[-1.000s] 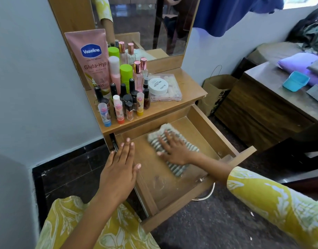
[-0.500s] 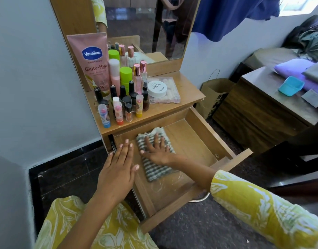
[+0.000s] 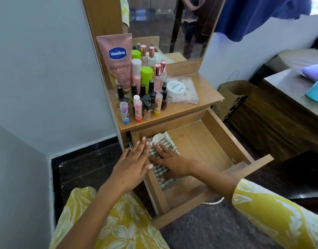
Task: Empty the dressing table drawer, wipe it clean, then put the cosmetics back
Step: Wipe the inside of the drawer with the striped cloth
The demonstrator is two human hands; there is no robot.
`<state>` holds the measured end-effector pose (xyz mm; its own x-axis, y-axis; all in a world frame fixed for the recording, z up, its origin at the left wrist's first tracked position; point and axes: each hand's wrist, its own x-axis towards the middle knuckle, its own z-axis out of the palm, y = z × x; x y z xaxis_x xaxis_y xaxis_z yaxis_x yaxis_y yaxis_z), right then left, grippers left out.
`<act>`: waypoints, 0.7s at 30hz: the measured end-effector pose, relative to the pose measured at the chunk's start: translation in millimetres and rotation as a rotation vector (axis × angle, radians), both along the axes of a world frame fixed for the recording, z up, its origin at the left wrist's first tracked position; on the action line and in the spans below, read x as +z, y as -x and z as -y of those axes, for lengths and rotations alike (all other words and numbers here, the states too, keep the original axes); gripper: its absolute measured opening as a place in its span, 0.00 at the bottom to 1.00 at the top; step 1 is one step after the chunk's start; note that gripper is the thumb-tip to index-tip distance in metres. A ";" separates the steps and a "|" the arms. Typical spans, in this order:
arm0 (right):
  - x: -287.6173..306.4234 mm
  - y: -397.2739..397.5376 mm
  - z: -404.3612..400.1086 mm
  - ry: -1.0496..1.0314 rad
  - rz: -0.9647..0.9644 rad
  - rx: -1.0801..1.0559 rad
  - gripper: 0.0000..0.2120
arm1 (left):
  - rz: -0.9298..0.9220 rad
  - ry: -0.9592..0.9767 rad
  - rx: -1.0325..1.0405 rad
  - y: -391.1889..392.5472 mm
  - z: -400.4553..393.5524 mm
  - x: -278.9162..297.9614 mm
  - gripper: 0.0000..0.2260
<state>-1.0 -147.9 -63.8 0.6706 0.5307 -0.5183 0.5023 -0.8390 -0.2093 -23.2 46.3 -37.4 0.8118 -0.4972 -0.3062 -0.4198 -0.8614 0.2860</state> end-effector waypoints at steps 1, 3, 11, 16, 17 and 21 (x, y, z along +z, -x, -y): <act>-4.5 6.5 0.6 0.005 -0.003 0.012 0.43 | 0.000 -0.001 0.000 0.1 -0.2 -0.6 0.28; -8.7 15.9 12.9 -0.026 -0.030 -0.011 0.48 | 0.001 0.000 0.000 0.3 -0.5 -1.6 0.28; 13.9 -5.1 102.9 0.105 -0.122 -0.329 0.54 | 0.005 0.019 0.004 0.8 0.3 -3.4 0.29; 9.1 -13.1 64.9 0.060 -0.053 -0.252 0.51 | 0.006 0.015 0.007 1.3 1.2 -2.5 0.29; 8.4 -16.5 53.5 0.045 -0.034 -0.218 0.50 | 0.008 0.014 0.006 1.5 1.5 -2.2 0.29; 2.7 -22.1 12.9 0.012 -0.021 -0.122 0.50 | 0.017 0.002 0.006 1.7 1.1 -1.3 0.28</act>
<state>21.0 -160.8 -61.1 0.7187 0.4395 -0.5388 0.3922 -0.8961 -0.2079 -24.9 45.2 -38.7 0.8199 -0.4928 -0.2913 -0.4194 -0.8634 0.2803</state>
